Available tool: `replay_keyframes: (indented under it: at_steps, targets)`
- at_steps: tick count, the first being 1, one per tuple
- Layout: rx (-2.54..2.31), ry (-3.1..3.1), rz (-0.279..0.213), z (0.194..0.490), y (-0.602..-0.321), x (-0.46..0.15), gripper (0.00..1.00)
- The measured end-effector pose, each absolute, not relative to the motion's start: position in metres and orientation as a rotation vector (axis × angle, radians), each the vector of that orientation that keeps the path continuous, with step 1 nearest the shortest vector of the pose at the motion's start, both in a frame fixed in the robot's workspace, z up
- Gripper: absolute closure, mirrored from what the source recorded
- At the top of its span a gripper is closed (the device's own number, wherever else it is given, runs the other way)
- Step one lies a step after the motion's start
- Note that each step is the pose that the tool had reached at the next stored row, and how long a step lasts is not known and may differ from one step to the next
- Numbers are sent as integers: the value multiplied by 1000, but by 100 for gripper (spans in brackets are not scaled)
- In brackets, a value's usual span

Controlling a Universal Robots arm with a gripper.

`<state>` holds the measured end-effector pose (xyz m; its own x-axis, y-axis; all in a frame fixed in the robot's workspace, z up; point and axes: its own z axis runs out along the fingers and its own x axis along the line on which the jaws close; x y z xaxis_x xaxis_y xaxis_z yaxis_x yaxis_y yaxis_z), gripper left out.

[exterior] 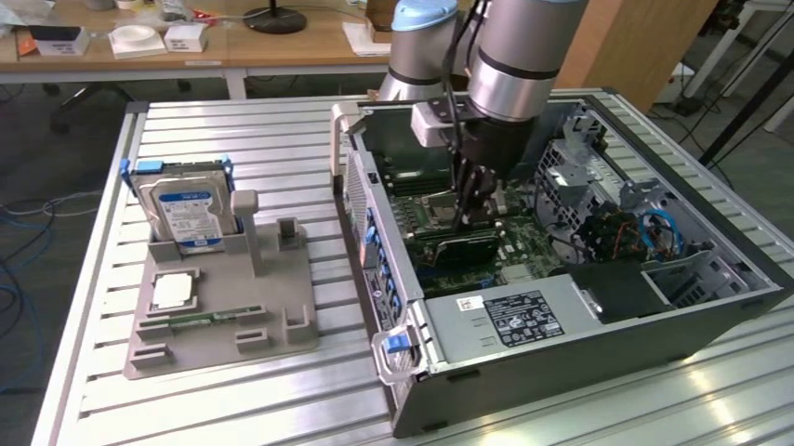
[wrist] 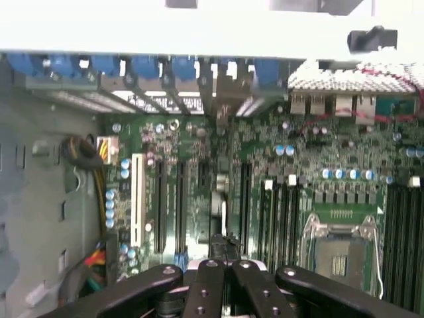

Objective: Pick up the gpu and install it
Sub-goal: 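Press down on the gpu until it lock into place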

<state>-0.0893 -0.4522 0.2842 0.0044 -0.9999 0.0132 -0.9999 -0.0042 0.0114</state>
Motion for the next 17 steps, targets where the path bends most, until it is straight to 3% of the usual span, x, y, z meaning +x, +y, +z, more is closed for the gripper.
replay_keyframes:
  at_steps: [17]
  targets:
    - [2215,-2205,5,264,-452,-96,89]
